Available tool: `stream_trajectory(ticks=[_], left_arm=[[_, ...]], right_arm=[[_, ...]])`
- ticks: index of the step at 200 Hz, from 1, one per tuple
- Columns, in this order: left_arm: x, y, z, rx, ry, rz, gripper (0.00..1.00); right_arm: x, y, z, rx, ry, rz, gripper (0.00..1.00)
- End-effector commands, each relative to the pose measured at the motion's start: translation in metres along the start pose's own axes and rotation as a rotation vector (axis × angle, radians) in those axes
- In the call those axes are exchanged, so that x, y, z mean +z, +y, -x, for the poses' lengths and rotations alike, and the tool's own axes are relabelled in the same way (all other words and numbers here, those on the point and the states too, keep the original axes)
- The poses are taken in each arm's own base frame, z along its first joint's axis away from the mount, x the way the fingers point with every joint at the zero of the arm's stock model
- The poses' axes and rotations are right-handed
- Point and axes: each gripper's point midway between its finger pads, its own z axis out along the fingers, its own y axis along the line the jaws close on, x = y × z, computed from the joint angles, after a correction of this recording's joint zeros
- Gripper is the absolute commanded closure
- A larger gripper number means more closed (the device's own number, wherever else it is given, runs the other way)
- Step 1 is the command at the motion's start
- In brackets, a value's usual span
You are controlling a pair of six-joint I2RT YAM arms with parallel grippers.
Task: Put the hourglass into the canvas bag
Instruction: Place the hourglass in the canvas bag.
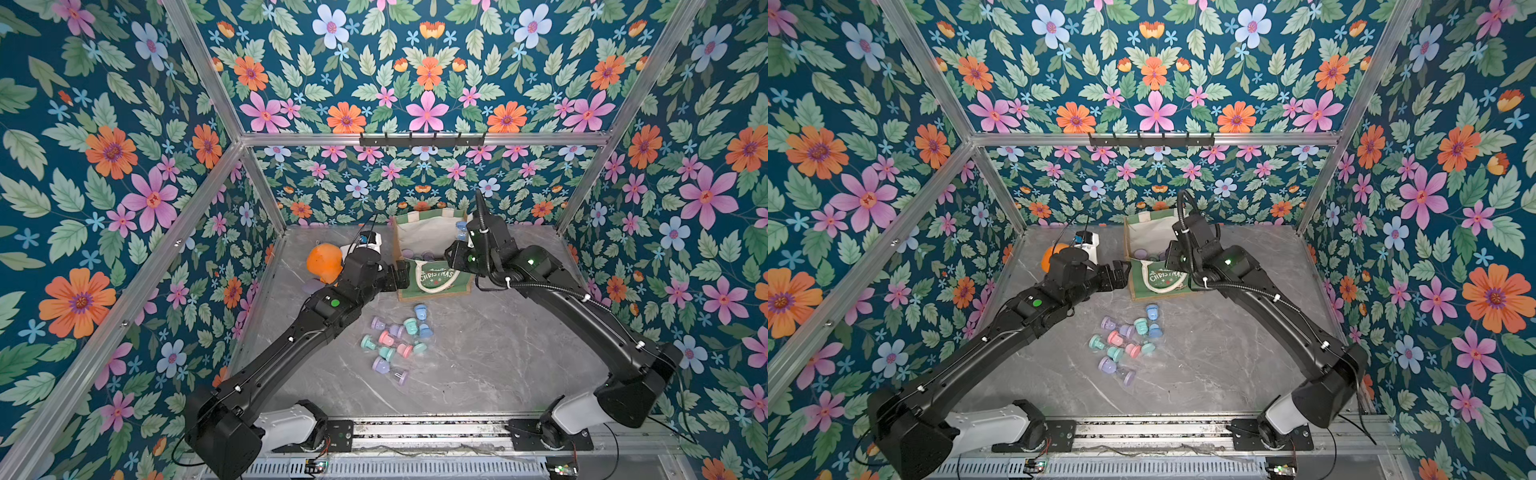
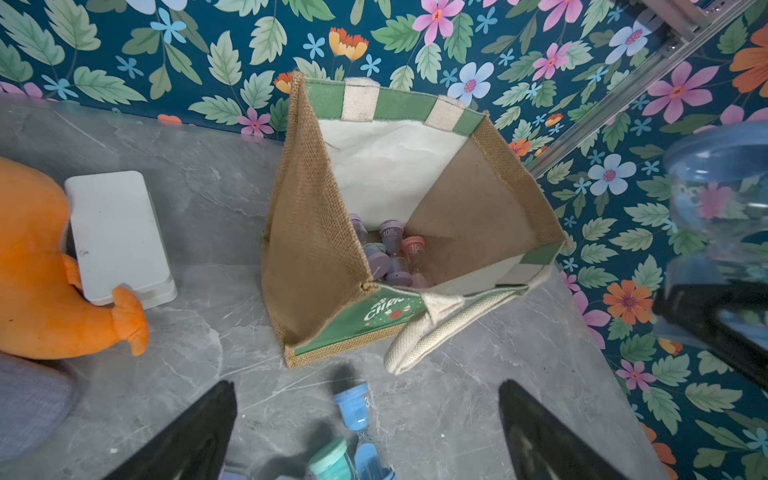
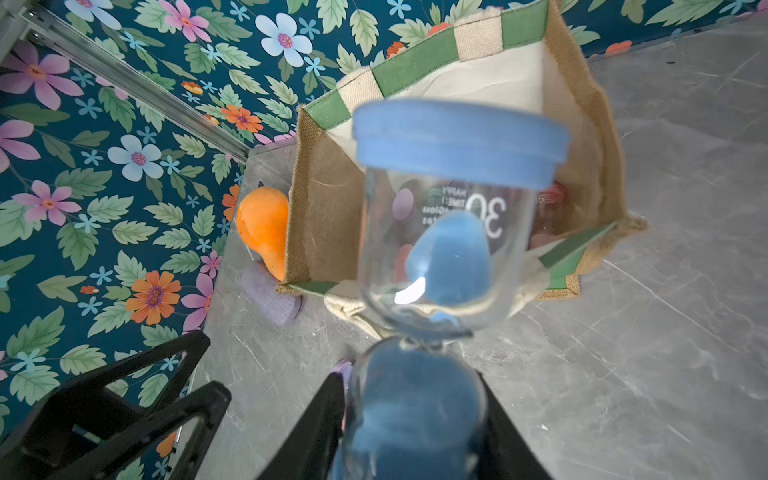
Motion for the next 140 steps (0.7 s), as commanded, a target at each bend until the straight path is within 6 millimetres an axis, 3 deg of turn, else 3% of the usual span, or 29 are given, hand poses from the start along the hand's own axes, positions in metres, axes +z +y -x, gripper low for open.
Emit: stream_trajectory(ticks=[1, 10, 16, 72, 108, 140], left_arm=[[0.007, -0.010, 0.013, -0.023, -0.027, -0.069, 0.00], [0.013, -0.010, 0.014, -0.032, -0.030, -0.076, 0.00], [0.016, -0.009, 0.015, -0.040, -0.028, -0.076, 0.00], [0.044, -0.005, 0.015, -0.077, -0.010, -0.085, 0.00], [0.052, -0.002, 0.014, -0.082, -0.012, -0.083, 0.00], [0.059, -0.004, 0.012, -0.072, -0.001, -0.096, 0.00]], right_arm=[[0.016, 0.000, 0.012, -0.029, 0.015, 0.011, 0.75], [0.023, 0.001, 0.018, -0.021, 0.015, 0.020, 0.75], [0.043, -0.004, 0.013, -0.019, 0.048, -0.008, 0.75], [0.117, -0.025, 0.016, -0.019, 0.132, -0.110, 0.77], [0.157, -0.049, 0.003, -0.015, 0.199, -0.182, 0.77], [0.180, -0.070, -0.006, 0.002, 0.239, -0.227, 0.77]])
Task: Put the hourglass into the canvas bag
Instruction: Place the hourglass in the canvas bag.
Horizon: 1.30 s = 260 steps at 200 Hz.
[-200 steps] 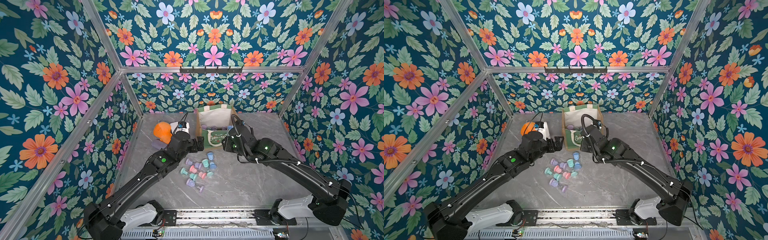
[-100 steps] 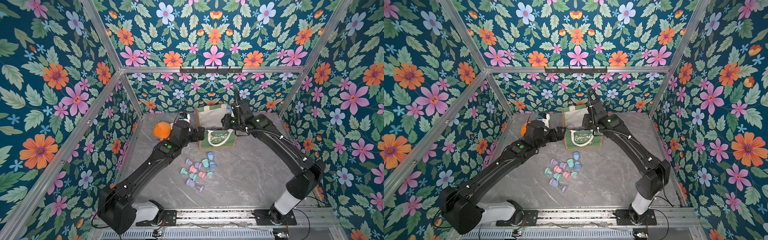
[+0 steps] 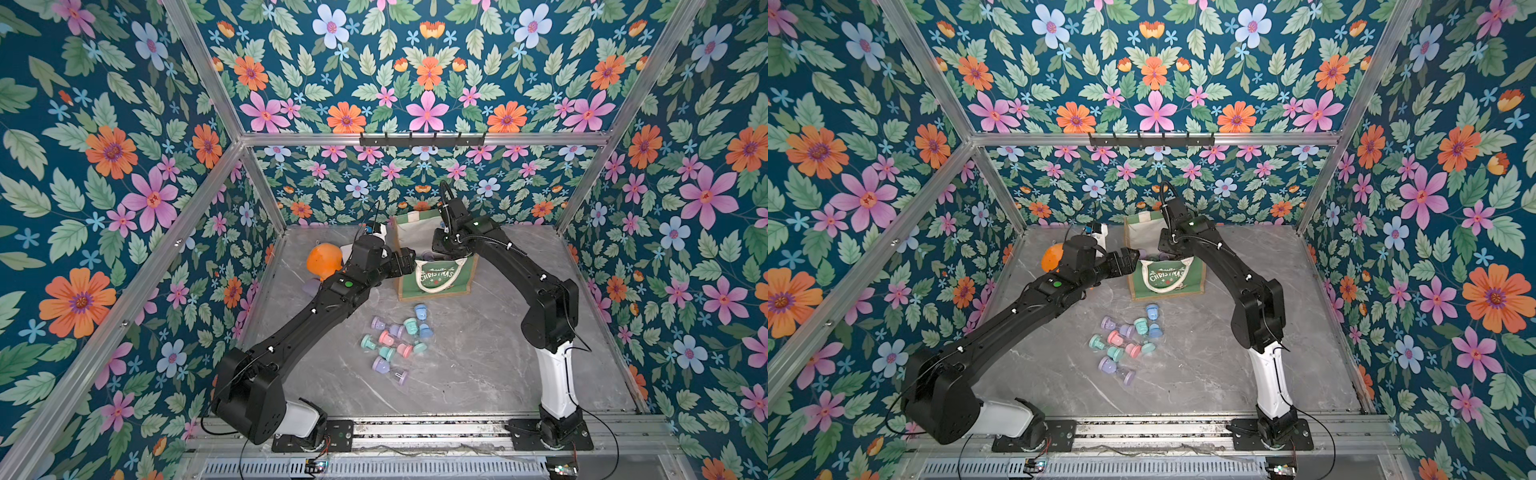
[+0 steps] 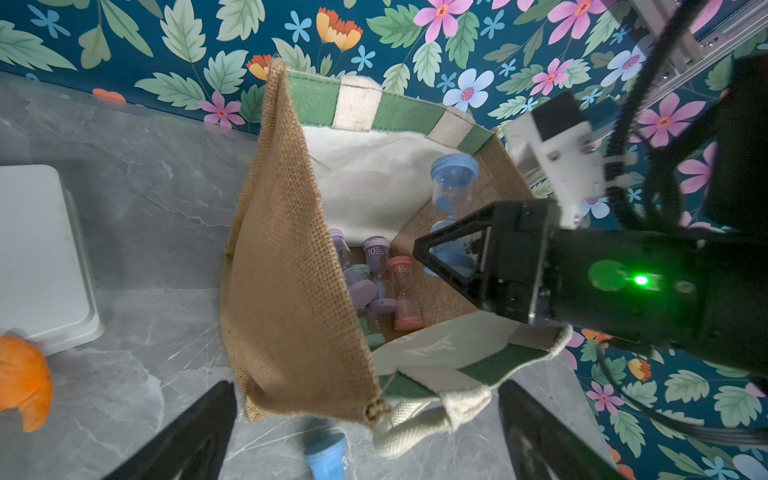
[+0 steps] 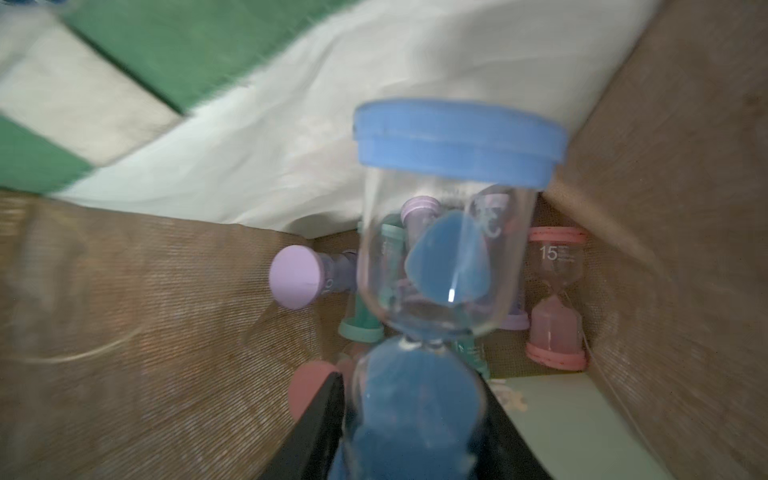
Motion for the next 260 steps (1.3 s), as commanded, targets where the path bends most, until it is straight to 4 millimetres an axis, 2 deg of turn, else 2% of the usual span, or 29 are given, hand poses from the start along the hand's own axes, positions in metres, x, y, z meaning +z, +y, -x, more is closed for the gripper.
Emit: stream_trajectory(ticks=[1, 55, 83, 137, 154, 170, 184, 204, 237, 260], left_arm=[[0.003, -0.006, 0.006, 0.011, -0.015, -0.031, 0.00], [0.013, -0.007, 0.001, 0.018, 0.011, -0.047, 0.00], [0.015, -0.006, -0.001, 0.017, 0.017, -0.046, 0.00], [0.014, -0.007, 0.000, 0.015, 0.017, -0.048, 0.00], [0.014, -0.007, 0.001, 0.016, 0.013, -0.049, 0.00], [0.013, -0.007, 0.003, 0.014, 0.011, -0.049, 0.00], [0.013, -0.008, 0.003, 0.015, 0.011, -0.050, 0.00], [0.011, -0.007, 0.005, 0.016, 0.006, -0.048, 0.00], [0.007, -0.009, 0.007, 0.015, 0.000, -0.052, 0.00], [0.000, -0.011, 0.011, 0.015, -0.011, -0.060, 0.00]], right_arm=[[0.011, -0.012, -0.004, 0.000, 0.032, -0.036, 0.77], [0.049, -0.034, -0.015, 0.006, 0.089, -0.097, 0.77], [0.066, -0.037, -0.024, 0.003, 0.119, -0.105, 0.76], [0.078, -0.039, -0.028, 0.005, 0.133, -0.110, 0.69], [0.077, -0.039, -0.027, 0.005, 0.131, -0.114, 0.61], [0.074, -0.039, -0.024, 0.001, 0.124, -0.116, 0.57], [0.070, -0.038, -0.022, -0.002, 0.120, -0.121, 0.50], [0.063, -0.037, -0.017, -0.012, 0.104, -0.119, 0.48], [0.043, -0.033, -0.006, -0.019, 0.078, -0.106, 0.43], [0.017, -0.025, 0.004, -0.016, 0.048, -0.073, 0.35]])
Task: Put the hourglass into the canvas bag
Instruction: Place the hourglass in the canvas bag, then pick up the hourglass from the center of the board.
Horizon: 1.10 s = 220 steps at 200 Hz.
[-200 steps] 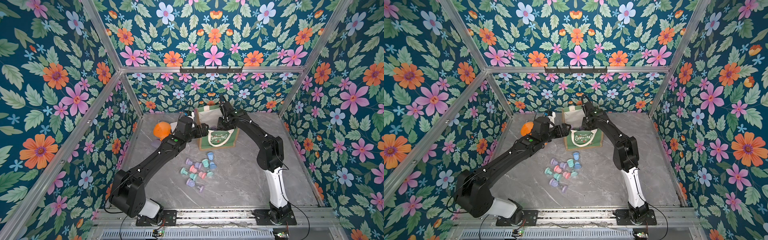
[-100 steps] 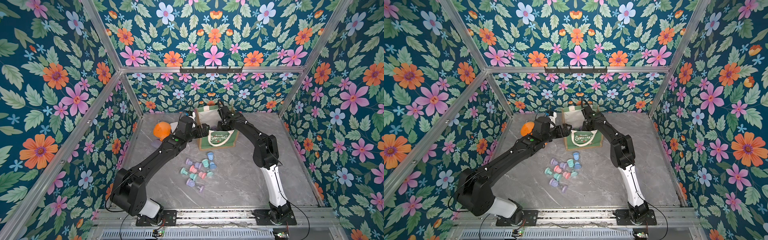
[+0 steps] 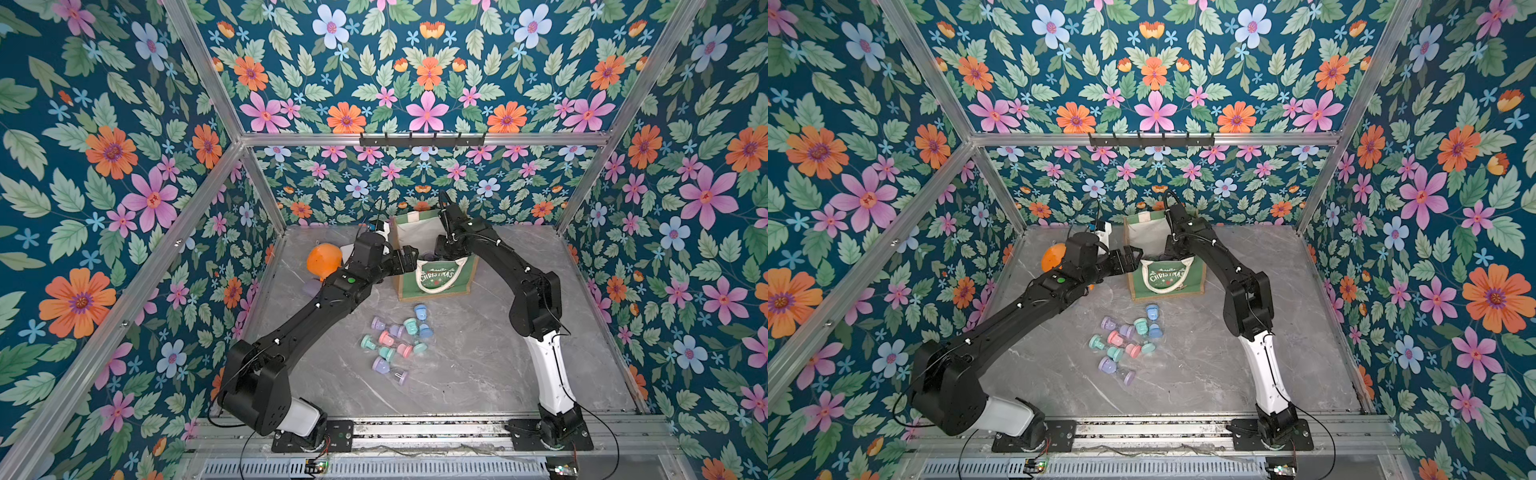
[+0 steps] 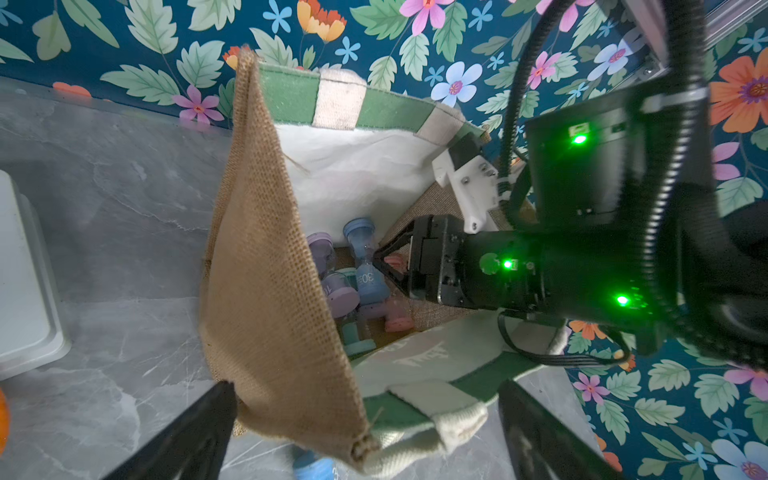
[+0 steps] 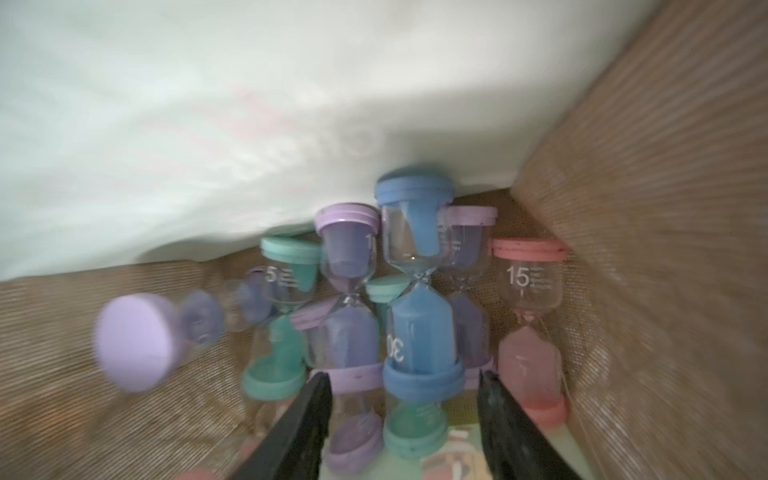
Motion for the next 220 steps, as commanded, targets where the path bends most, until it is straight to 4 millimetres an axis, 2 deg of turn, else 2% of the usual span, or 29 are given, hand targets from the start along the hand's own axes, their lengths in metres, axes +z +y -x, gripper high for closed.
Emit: stream_trajectory(ticks=[1, 26, 67, 88, 108, 137, 141, 145, 171, 197, 220], left_arm=[[-0.007, -0.005, 0.008, 0.015, -0.024, -0.018, 0.00], [-0.017, -0.007, 0.007, 0.013, -0.023, -0.025, 0.00], [-0.040, -0.006, 0.001, 0.003, -0.027, -0.035, 0.00], [-0.052, -0.001, -0.008, 0.001, -0.014, -0.022, 0.00], [-0.065, 0.005, -0.017, 0.001, -0.004, -0.007, 0.00], [-0.080, 0.017, -0.038, 0.004, 0.029, 0.022, 0.00], [-0.081, 0.019, -0.041, 0.004, 0.032, 0.027, 0.00], [-0.083, 0.021, -0.044, 0.005, 0.037, 0.032, 0.00], [-0.095, 0.033, -0.059, 0.008, 0.048, 0.067, 0.00], [-0.103, 0.042, -0.073, -0.010, 0.055, 0.092, 0.00], [-0.105, 0.048, -0.088, -0.034, 0.072, 0.100, 0.00]], right_arm=[[-0.026, 0.001, 0.005, -0.018, -0.018, 0.011, 0.35], [-0.066, 0.011, 0.012, -0.028, -0.062, 0.066, 0.29], [-0.137, 0.037, 0.007, -0.090, -0.137, 0.153, 0.24], [-0.170, 0.045, -0.005, -0.125, -0.161, 0.174, 0.23], [-0.195, 0.053, -0.025, -0.161, -0.183, 0.197, 0.22], [-0.208, 0.058, -0.072, -0.187, -0.179, 0.214, 0.20], [-0.203, 0.059, -0.080, -0.190, -0.167, 0.206, 0.20], [-0.215, 0.057, -0.083, -0.183, -0.188, 0.222, 0.19], [-0.220, 0.052, -0.118, -0.183, -0.197, 0.205, 0.18], [-0.206, 0.046, -0.154, -0.163, -0.154, 0.187, 0.18], [-0.185, 0.046, -0.187, -0.161, -0.096, 0.179, 0.18]])
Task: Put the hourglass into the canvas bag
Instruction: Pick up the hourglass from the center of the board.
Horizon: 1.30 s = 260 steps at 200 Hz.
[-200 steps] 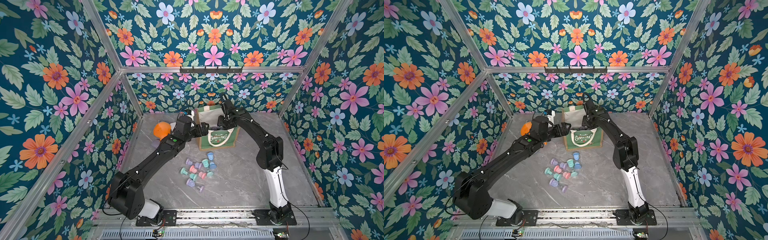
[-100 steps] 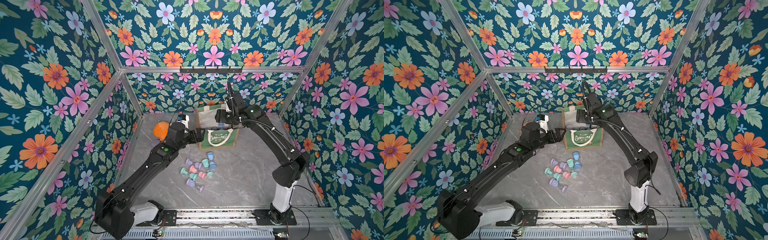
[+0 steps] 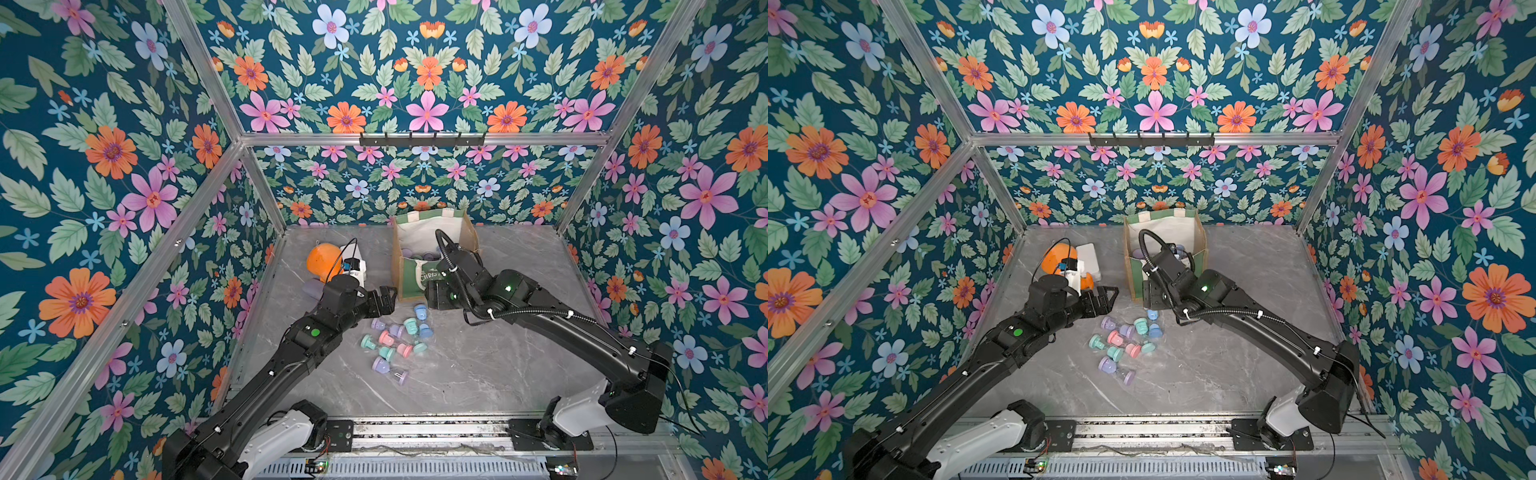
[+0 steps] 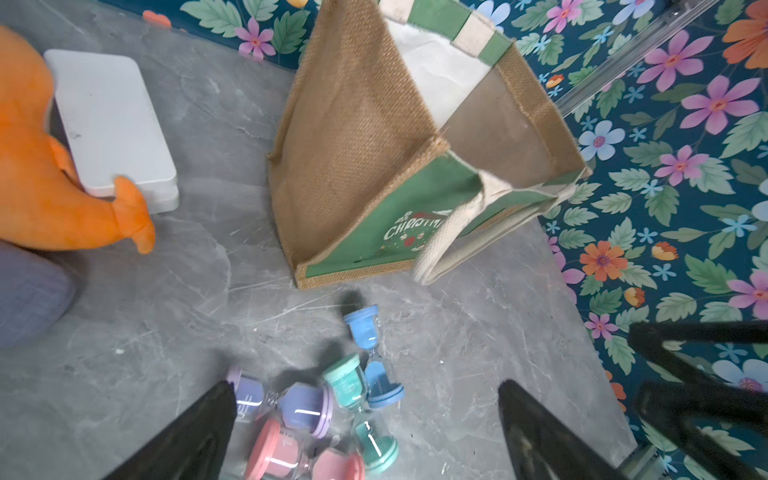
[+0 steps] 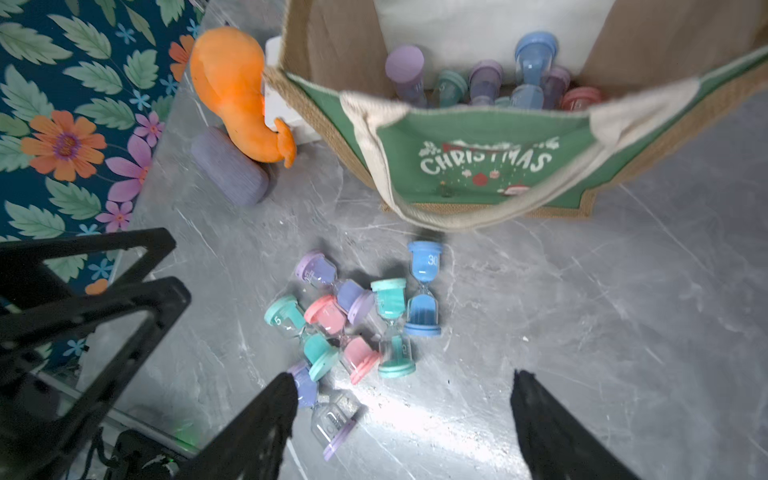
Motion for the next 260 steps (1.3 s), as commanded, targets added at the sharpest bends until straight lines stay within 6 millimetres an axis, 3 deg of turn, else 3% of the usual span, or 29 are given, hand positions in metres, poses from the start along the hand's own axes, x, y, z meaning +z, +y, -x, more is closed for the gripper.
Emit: stream_trajectory(ticks=[1, 41, 90, 134, 174, 260], left_arm=[[-0.001, 0.009, -0.012, -0.034, 0.014, 0.031, 0.00], [-0.005, 0.011, -0.028, -0.068, 0.025, 0.035, 0.00], [0.001, 0.012, -0.044, -0.092, 0.038, 0.034, 0.00], [0.008, 0.013, -0.047, -0.101, 0.034, 0.042, 0.00], [0.008, 0.016, -0.045, -0.096, 0.018, 0.063, 0.00], [0.010, 0.016, -0.044, -0.081, 0.023, 0.068, 0.00]], right_arm=[[0.012, 0.003, -0.016, 0.071, -0.001, -0.011, 0.18], [0.048, -0.001, -0.059, 0.053, 0.088, -0.071, 0.17], [0.087, -0.017, -0.085, 0.052, 0.143, -0.146, 0.17], [0.129, -0.030, -0.093, 0.083, 0.198, -0.173, 0.19], [0.154, -0.033, -0.099, 0.081, 0.232, -0.188, 0.24], [0.180, -0.043, -0.112, 0.069, 0.283, -0.206, 0.36]])
